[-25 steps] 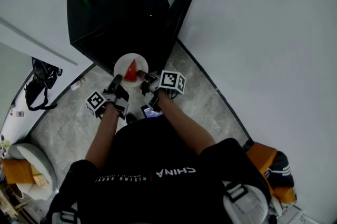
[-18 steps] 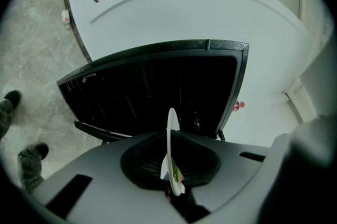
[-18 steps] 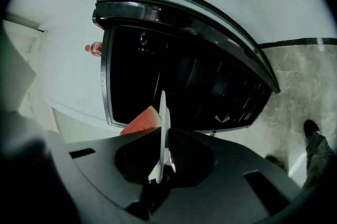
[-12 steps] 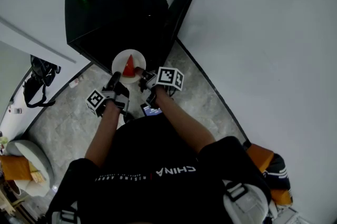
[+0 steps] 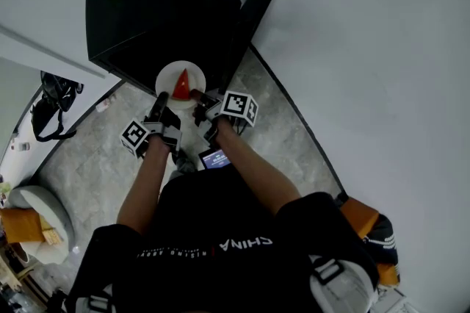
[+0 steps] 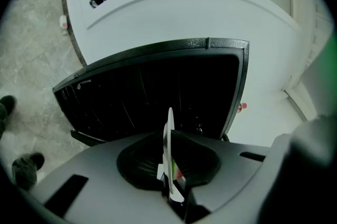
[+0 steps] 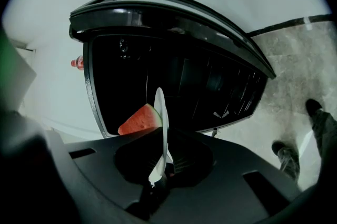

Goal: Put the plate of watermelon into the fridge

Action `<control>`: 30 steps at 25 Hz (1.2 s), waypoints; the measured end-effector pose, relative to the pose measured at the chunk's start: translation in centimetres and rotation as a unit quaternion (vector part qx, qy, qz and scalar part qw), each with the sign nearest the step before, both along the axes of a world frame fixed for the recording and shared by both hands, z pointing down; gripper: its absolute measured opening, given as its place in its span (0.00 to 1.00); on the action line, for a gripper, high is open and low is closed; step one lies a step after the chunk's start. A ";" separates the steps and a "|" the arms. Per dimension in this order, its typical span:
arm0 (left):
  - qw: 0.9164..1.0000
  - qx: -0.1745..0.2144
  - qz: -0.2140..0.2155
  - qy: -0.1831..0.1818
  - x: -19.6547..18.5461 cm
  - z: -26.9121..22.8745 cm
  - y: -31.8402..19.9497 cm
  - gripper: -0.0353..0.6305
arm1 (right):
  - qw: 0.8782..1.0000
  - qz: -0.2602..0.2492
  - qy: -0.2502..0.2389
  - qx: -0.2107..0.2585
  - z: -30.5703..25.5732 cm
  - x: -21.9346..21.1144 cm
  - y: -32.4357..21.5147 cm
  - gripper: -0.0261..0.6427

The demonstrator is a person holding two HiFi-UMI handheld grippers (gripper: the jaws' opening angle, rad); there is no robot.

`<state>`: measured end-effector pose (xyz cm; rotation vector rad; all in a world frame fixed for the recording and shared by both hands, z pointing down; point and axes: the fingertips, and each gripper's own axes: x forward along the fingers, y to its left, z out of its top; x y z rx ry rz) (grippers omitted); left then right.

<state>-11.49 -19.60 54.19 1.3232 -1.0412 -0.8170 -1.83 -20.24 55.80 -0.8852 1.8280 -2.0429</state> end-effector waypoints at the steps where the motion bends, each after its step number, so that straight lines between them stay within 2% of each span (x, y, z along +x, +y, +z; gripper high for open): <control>1: 1.000 0.002 0.007 -0.012 0.0 0.1 -0.4 0.09 | 1.000 0.007 -0.003 -0.005 0.4 0.0 -0.4 0.08; 4: 0.999 -0.002 0.023 -0.041 0.0 1.0 -1.3 0.09 | 1.000 0.021 -0.002 -0.015 1.5 -0.1 -1.5 0.08; 9: 0.998 -0.003 0.034 -0.056 0.2 2.5 -2.2 0.09 | 0.999 0.030 -0.001 -0.014 3.1 -1.1 -3.6 0.08; 14: 0.999 -0.019 0.011 -0.033 0.0 5.3 -3.8 0.09 | 0.999 0.031 0.003 -0.012 5.5 -1.7 -5.6 0.08; 21: 0.999 -0.036 -0.009 -0.023 -0.8 9.3 -6.3 0.09 | 0.999 0.026 0.017 -0.018 9.4 -2.5 -8.1 0.08; 30: 0.998 -0.032 -0.052 0.004 -1.9 14.2 -9.0 0.09 | 0.999 0.008 0.050 -0.002 13.6 -3.8 -11.3 0.08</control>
